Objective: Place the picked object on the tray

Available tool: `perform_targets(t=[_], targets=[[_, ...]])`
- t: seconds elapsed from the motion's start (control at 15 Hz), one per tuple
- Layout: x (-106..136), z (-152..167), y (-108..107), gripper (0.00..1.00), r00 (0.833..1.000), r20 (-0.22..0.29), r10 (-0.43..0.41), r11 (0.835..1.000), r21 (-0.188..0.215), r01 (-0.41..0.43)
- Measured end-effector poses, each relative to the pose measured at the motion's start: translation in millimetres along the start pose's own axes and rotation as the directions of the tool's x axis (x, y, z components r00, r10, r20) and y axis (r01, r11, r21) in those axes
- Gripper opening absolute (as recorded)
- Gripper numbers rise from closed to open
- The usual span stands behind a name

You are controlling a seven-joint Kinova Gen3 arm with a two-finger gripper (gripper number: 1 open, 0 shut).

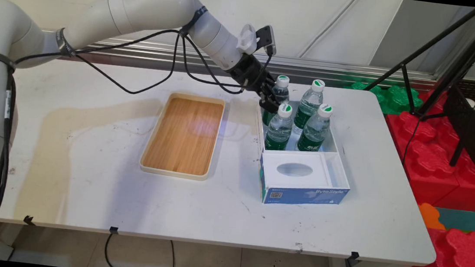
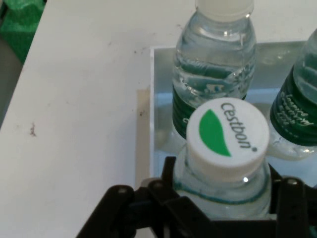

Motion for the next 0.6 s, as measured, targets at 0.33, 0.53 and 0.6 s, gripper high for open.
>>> perform_targets(t=[0.33,0.53,0.6], targets=[[0.5,-1.8,-1.1,0.0,1.0,-0.002,-0.001,1.0,-0.005,0.001],[2.2,-6.9,-1.1,0.0,1.0,-0.008,-0.003,1.0,-0.003,0.003],[2.7,-9.8,-0.7,0.0,1.0,-0.013,-0.006,1.0,-0.001,0.006]])
